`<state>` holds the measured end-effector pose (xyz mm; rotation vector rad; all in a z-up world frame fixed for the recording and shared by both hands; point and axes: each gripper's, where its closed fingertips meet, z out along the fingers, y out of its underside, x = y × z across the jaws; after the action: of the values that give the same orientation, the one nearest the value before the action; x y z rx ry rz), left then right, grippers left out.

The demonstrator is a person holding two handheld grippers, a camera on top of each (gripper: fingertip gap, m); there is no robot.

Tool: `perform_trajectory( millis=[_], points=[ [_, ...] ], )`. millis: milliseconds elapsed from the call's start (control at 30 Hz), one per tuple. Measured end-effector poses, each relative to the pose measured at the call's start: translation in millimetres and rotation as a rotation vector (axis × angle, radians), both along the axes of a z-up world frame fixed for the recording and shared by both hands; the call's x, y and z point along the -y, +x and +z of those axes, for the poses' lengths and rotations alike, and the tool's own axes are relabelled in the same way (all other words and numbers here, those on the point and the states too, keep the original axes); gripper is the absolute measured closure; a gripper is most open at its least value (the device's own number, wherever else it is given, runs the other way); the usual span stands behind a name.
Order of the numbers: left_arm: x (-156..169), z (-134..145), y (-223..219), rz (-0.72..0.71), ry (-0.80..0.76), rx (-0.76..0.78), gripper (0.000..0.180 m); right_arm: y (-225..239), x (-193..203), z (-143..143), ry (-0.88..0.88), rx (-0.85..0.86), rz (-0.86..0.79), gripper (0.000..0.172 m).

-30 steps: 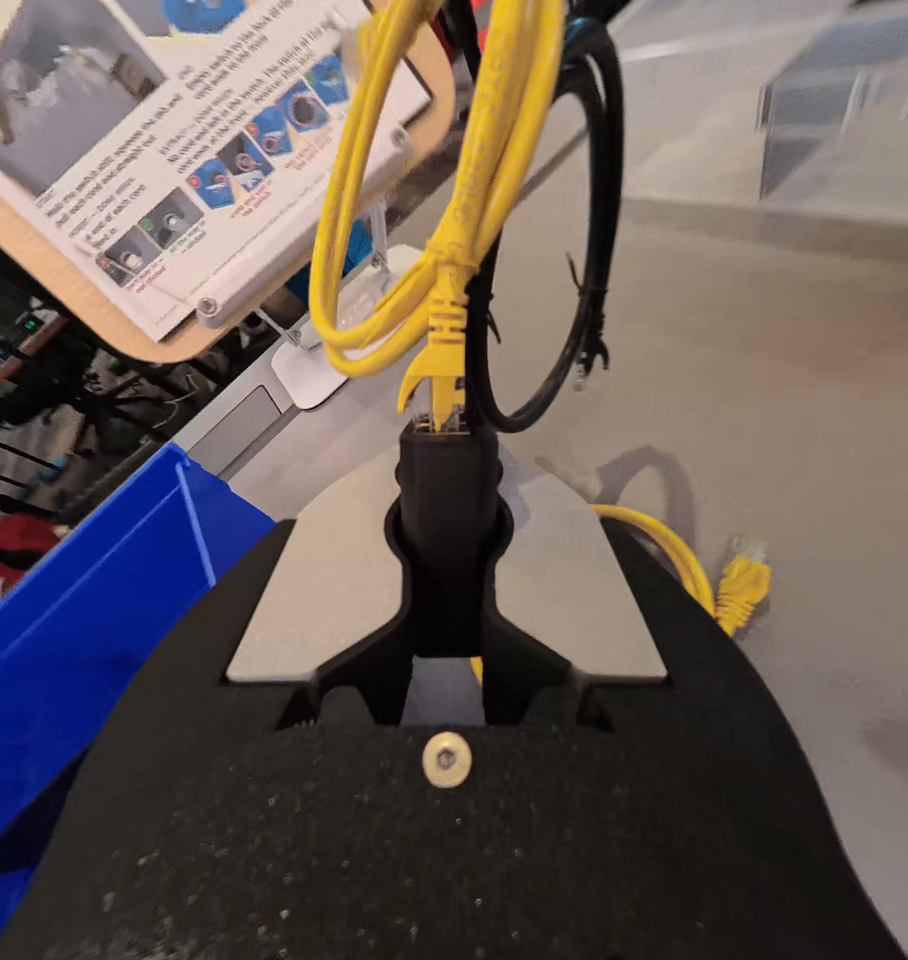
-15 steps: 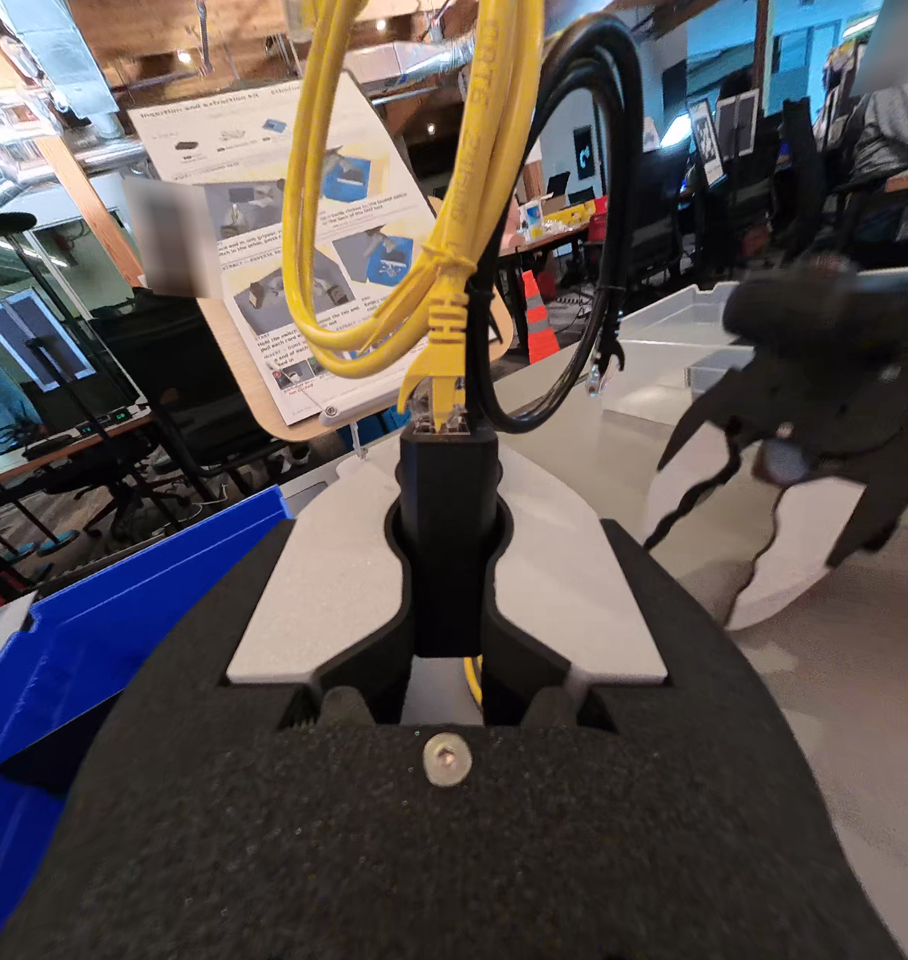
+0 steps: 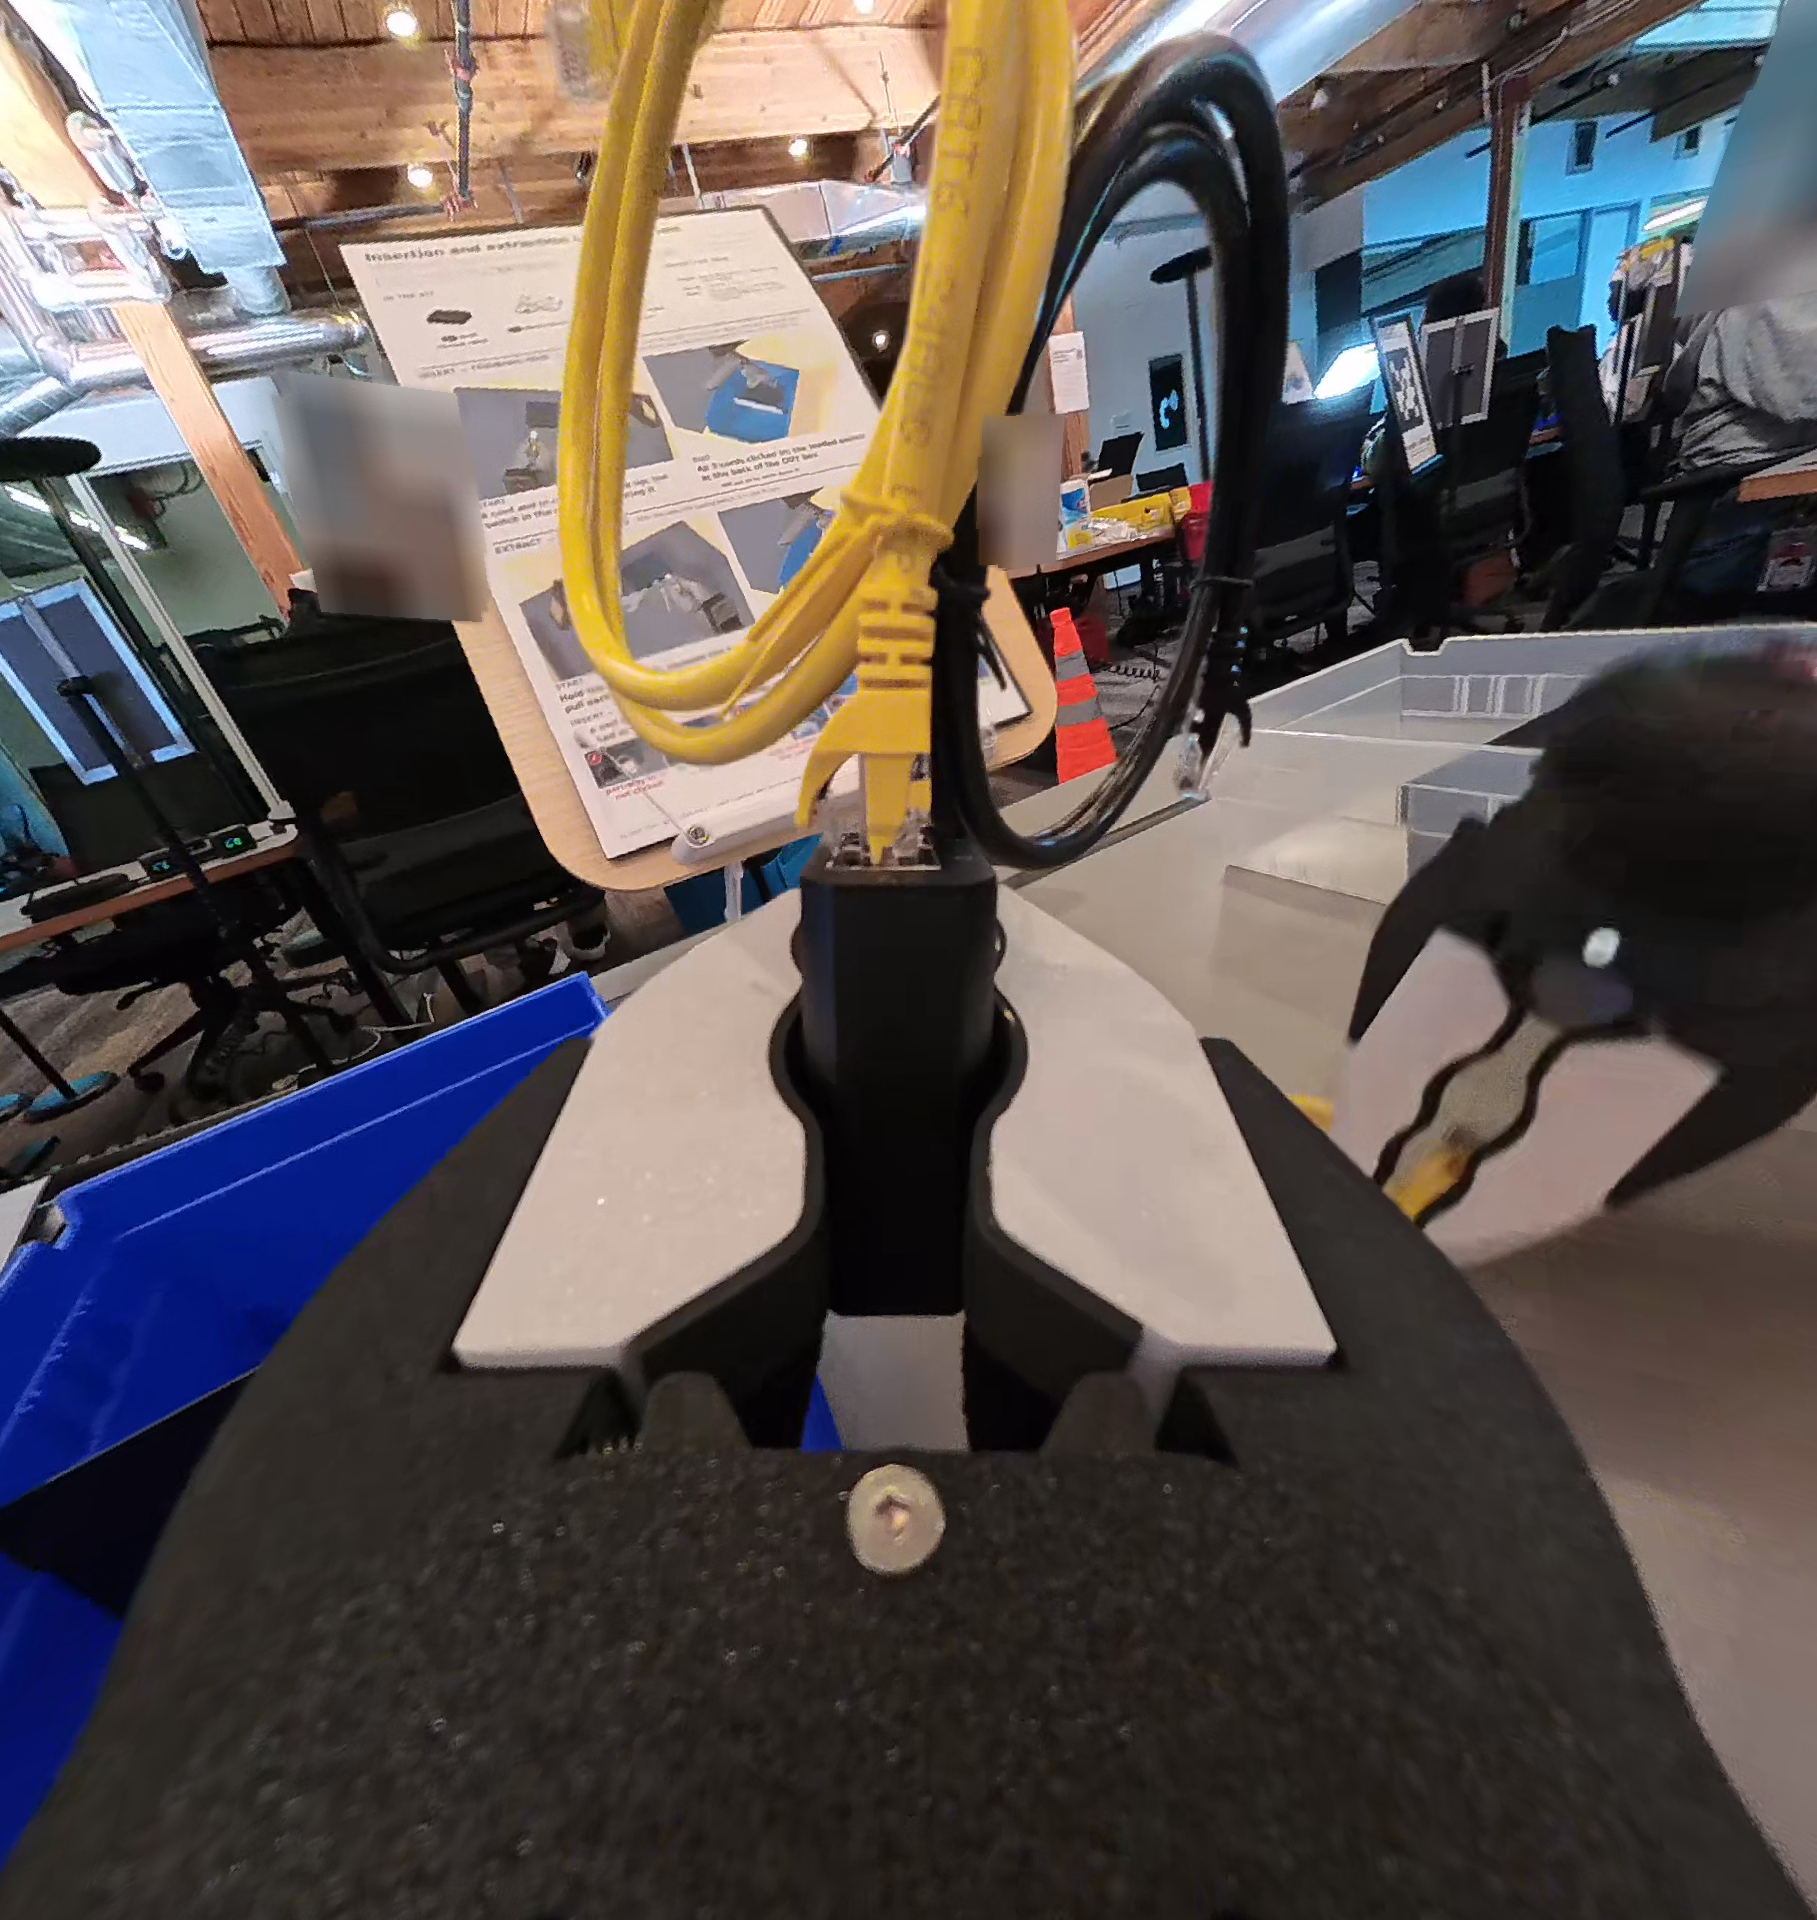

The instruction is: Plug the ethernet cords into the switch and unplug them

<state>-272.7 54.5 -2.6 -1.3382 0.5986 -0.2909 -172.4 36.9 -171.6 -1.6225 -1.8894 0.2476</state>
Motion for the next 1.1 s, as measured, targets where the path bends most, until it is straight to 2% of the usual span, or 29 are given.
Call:
perform_trajectory(
  millis=[67, 267, 333, 400, 500, 633, 733, 833, 933, 1000, 1100],
  points=[
    [1.4, 0.3, 1.4, -0.008, 0.011, -0.001, 0.154, 22.1, 4.4, 33.2, -0.015, -0.031, -0.019, 0.160],
    [1.9, -4.4, 7.4, -0.037, 0.004, 0.006, 0.155, 142.2, 14.6, 177.3, 0.109, -0.205, -0.226, 0.159],
    [1.5, -8.1, 11.4, -0.047, -0.008, -0.003, 0.155, 195.6, 20.3, 194.1, 0.084, -0.170, -0.367, 0.159],
    [1.4, -11.8, 16.2, -0.056, -0.019, -0.014, 0.155, 247.4, 24.8, 184.5, 0.009, -0.083, -0.532, 0.159],
    [1.7, -17.2, 25.2, -0.073, -0.035, -0.031, 0.155, 294.1, 30.7, 143.8, -0.231, -0.002, -0.692, 0.159],
    [2.7, -27.0, 38.7, -0.087, -0.041, -0.088, 0.154, 308.8, 5.7, 87.5, -0.426, 0.022, -0.759, 0.159],
    [4.7, -36.3, 48.1, -0.092, -0.028, -0.156, 0.154, 314.8, -19.1, 57.9, -0.422, 0.085, -0.801, 0.159],
    [8.8, -44.5, 60.0, -0.117, -0.015, -0.213, 0.154, 312.4, -24.0, 38.0, -0.455, 0.135, -0.805, 0.159],
    [16.4, -47.9, 73.8, -0.164, 0.005, -0.243, 0.154, 309.9, -19.0, 23.5, -0.522, 0.142, -0.792, 0.154],
    [22.0, -48.1, 80.9, -0.195, 0.019, -0.249, 0.155, 309.9, -19.4, 24.6, -0.529, 0.125, -0.805, 0.148],
    [28.1, -46.2, 86.7, -0.218, 0.060, -0.268, 0.155, 284.4, -24.9, 65.5, -0.442, -0.042, -0.735, 0.141]
  ],
)
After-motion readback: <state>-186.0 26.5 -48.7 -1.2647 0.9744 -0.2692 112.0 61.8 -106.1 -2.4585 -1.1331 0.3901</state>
